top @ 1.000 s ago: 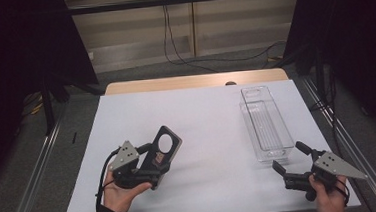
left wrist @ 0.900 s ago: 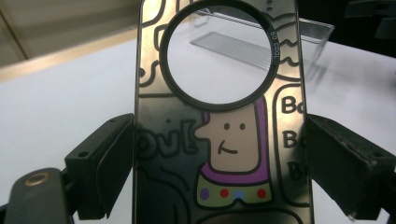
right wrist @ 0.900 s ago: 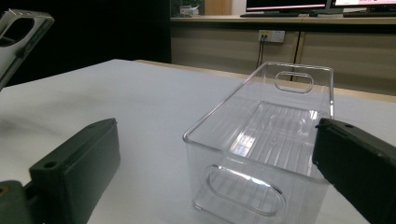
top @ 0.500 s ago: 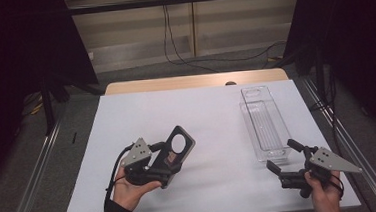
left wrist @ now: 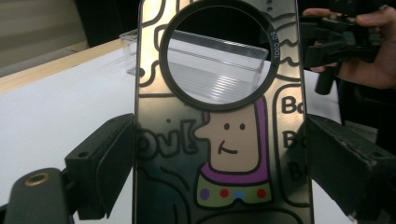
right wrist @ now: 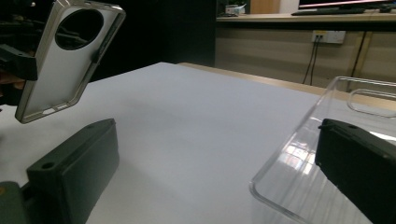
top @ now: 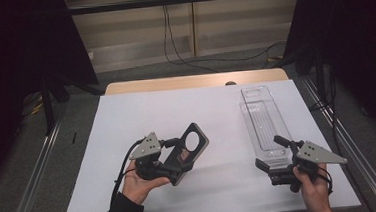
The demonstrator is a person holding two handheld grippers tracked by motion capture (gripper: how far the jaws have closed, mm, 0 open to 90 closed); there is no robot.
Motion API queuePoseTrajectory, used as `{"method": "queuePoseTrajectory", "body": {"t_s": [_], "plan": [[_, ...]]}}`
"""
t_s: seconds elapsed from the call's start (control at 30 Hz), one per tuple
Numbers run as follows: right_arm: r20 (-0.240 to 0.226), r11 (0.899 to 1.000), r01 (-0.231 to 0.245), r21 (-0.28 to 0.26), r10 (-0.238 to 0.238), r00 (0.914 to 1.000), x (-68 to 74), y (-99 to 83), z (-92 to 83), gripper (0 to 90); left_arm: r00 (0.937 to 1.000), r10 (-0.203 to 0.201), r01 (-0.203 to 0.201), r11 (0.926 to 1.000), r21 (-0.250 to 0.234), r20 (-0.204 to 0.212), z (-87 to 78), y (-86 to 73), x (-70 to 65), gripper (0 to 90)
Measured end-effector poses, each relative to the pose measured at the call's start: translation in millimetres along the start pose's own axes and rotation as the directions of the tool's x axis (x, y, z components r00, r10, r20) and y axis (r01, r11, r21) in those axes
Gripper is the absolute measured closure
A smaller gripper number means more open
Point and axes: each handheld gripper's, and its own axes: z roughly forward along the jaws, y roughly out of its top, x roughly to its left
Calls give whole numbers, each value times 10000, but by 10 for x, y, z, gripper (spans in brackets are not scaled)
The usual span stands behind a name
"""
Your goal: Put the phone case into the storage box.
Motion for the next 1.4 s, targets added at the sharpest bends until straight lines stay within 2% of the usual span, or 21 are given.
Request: {"method": "queuePoseTrajectory", "body": {"t_s": [0.17,0.3,0.53,0.67,0.77,0.93,1.0,1.07,1.2,1.27,1.33,1.4], "plan": [[-462,9998,210,-50,-212,9987,55,25,52,0,9993,277,-279,9996,43,243,56,-32,-58,124],[-921,9989,412,-242,-432,9948,127,92,65,0,9988,429,-430,9991,17,249,58,-32,-112,124],[-1771,9978,634,-189,-657,9820,232,140,158,0,9978,553,-554,9985,10,360,43,-42,-160,124],[-2251,9984,490,-290,-543,9728,267,202,197,0,9979,506,-502,9987,-116,414,18,-32,-154,124],[-2530,9980,552,-300,-611,9655,293,227,234,0,9974,514,-510,9986,-101,511,26,-36,-160,124],[-2854,9973,732,-62,-719,9557,338,207,295,0,9942,739,-741,9972,-7,783,67,-43,-200,124],[-3035,9971,760,-44,-738,9500,353,215,309,0,9936,709,-714,9974,28,874,71,-41,-219,124],[-3021,9957,920,124,-839,9496,362,231,322,4,9925,776,-784,9969,46,940,72,-31,-237,124],[-3361,9960,880,137,-783,9386,379,269,372,2,9907,810,-820,9966,52,1089,65,-28,-249,124],[-3628,9965,815,203,-686,9293,394,276,408,0,9899,851,-864,9962,61,1138,62,-27,-249,124],[-3807,9959,876,216,-729,9218,410,275,434,0,9903,692,-699,9976,11,1207,62,-30,-237,124],[-4040,9961,850,240,-681,9122,421,274,455,0,9895,756,-770,9970,68,1229,54,-38,-229,123]]}}
